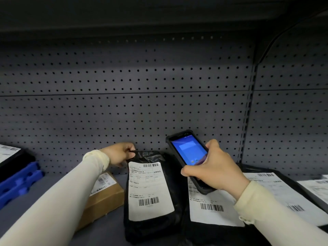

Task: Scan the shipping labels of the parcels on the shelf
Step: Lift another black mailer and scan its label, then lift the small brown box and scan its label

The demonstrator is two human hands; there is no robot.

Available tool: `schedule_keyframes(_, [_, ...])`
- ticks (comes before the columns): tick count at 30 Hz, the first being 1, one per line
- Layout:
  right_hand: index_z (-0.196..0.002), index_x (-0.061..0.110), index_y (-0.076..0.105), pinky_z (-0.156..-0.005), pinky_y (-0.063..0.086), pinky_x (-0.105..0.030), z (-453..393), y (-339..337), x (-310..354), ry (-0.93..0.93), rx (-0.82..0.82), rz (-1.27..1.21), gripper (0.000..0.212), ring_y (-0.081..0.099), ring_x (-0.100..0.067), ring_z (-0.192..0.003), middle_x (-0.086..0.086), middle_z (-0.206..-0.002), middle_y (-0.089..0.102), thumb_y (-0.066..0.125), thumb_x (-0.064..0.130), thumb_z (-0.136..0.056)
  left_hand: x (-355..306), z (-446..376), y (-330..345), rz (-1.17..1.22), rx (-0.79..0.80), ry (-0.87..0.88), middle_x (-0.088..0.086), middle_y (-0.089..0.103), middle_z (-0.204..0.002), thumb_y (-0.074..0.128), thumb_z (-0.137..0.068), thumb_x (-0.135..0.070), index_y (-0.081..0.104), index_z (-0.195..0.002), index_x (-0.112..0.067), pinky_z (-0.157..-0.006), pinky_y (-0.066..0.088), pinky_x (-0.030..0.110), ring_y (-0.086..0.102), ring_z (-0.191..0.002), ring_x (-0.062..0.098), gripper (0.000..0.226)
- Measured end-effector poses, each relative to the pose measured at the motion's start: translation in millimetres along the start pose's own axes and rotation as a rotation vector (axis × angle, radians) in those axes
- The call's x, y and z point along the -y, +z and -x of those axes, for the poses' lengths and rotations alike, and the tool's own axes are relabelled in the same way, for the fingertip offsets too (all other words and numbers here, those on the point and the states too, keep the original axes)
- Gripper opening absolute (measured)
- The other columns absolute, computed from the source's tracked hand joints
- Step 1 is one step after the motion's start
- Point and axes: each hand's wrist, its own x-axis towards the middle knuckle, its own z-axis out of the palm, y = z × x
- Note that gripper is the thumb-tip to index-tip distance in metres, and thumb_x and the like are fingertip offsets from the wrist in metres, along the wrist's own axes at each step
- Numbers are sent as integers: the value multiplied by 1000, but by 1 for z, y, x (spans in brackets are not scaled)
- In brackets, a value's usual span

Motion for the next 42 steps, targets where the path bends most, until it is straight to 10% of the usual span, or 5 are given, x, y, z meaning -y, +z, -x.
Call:
schedule_keyframes(7, [-102, 21, 36, -70, 53, -34, 2, 5, 5, -11, -15, 21, 67, 62, -11, -80, 8, -81, 64, 80, 45, -58, 1, -3, 10, -298, -44, 71, -6, 57, -72, 57, -92, -19, 54, -73, -21, -66, 38, 24, 51, -72, 13, 19])
schedule_keyframes(17, [-99, 24, 25, -72, 50, -32, 6, 17, 14, -19, -26, -39, 68, 57, -4, -83, 6, -88, 67, 81, 41, -63, 1, 14, 10, -513, -202, 177, 1, 64, -121, 46, -96, -33, 50, -126, -24, -91, 48, 34, 59, -107, 22, 32])
schedule_keyframes(26, [-102, 22, 25, -78, 53, -37, 8, 36, 30, -40, -22, -40, 69, 59, -13, -90, 5, -87, 66, 79, 41, -63, 5, 48, 4, -478, -356, 394, -3, 30, -152, 45, -96, -30, 27, -145, -29, -107, 38, 36, 37, -135, 21, 52])
schedule_keyframes(42, [-104, 15, 34, -73, 54, -39, 9, 75, 67, -125, 65, -48, 68, 60, -19, -85, -2, -92, 63, 78, 44, -61, 54, 120, -25, -525, -487, -27, 4, 11, -160, 47, -94, -40, 12, -151, -22, -116, 24, 46, 21, -145, 27, 70])
